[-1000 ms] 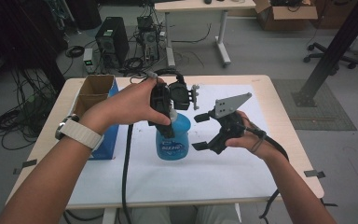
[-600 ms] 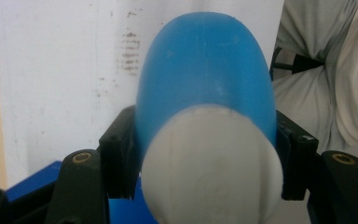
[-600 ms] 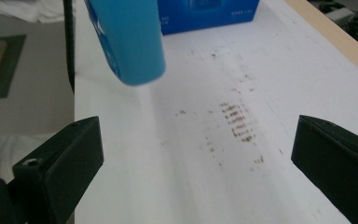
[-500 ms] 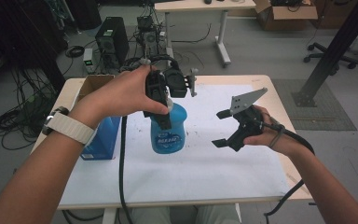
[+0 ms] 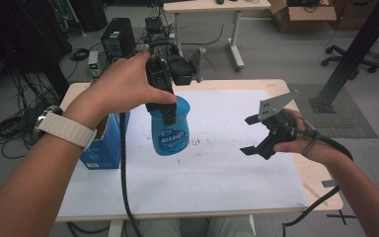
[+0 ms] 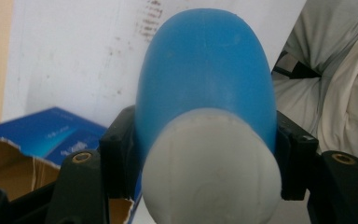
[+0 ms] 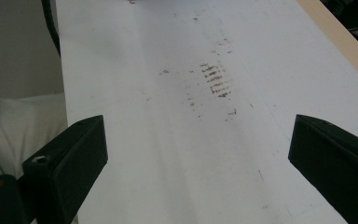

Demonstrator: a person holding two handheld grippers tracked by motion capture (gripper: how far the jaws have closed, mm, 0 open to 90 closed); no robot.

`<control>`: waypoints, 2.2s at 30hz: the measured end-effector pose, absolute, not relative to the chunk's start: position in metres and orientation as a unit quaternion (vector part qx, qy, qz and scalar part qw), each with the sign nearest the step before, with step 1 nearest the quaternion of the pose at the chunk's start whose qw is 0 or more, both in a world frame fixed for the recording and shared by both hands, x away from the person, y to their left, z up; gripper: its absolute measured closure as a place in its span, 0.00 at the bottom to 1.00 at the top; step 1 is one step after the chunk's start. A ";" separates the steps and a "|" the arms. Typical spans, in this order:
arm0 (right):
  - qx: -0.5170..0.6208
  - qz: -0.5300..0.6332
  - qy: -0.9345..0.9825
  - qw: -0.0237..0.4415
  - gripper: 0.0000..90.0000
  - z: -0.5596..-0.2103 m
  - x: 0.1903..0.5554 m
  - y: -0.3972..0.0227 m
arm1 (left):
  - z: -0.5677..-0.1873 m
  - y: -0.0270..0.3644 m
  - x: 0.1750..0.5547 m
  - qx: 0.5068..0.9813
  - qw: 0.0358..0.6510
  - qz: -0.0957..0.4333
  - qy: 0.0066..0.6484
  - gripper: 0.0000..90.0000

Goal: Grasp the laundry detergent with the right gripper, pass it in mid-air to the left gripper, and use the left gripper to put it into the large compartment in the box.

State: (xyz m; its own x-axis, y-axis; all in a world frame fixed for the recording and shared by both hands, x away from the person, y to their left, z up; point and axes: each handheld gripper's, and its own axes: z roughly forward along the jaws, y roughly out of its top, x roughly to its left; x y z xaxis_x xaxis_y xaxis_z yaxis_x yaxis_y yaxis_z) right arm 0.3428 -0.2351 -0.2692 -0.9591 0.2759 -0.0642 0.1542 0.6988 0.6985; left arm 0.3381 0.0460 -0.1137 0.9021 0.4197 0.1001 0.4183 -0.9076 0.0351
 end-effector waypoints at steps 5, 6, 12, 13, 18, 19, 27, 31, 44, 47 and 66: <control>0.124 0.358 0.921 0.087 0.05 -0.268 0.343 -0.244 | -0.106 0.055 0.342 0.967 0.007 0.049 0.252 0.42; 0.126 0.355 0.922 0.087 0.05 -0.267 0.343 -0.245 | -0.105 0.057 0.343 0.964 0.008 0.050 0.260 0.42; 0.128 0.348 0.924 0.098 0.05 -0.264 0.347 -0.252 | -0.098 0.069 0.349 0.947 0.013 0.059 0.316 0.42; 0.131 0.347 0.923 0.098 0.05 -0.264 0.347 -0.254 | -0.096 0.071 0.350 0.942 0.017 0.058 0.330 0.42; 0.137 0.343 0.924 0.097 0.06 -0.265 0.350 -0.260 | -0.090 0.083 0.358 0.923 0.018 0.054 0.380 0.42; 0.140 0.341 0.924 0.096 0.06 -0.266 0.350 -0.261 | -0.089 0.085 0.359 0.920 0.016 0.055 0.387 0.42; 0.146 0.340 0.923 0.102 0.06 -0.268 0.353 -0.268 | -0.084 0.102 0.369 0.893 0.014 0.049 0.448 0.42; 0.145 0.342 0.922 0.110 0.07 -0.267 0.352 -0.271 | -0.082 0.113 0.373 0.876 0.015 0.047 0.480 0.42; 0.146 0.344 0.921 0.114 0.07 -0.266 0.356 -0.273 | -0.067 0.149 0.383 0.815 0.013 0.067 0.576 0.42; 0.144 0.342 0.922 0.113 0.07 -0.267 0.356 -0.272 | -0.065 0.157 0.385 0.800 0.012 0.072 0.595 0.42; 0.144 0.337 0.924 0.107 0.08 -0.269 0.359 -0.268 | -0.065 0.208 0.397 0.743 0.009 0.093 0.662 0.42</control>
State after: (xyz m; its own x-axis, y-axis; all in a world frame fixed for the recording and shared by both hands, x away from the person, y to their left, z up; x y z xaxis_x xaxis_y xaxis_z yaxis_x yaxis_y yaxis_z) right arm 0.3594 -0.2682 -0.2695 -0.9360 0.3374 -0.1005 0.1937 0.7319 0.6533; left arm 0.3972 0.2080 -0.0655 0.1052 0.9862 0.1276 0.9830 -0.1225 0.1364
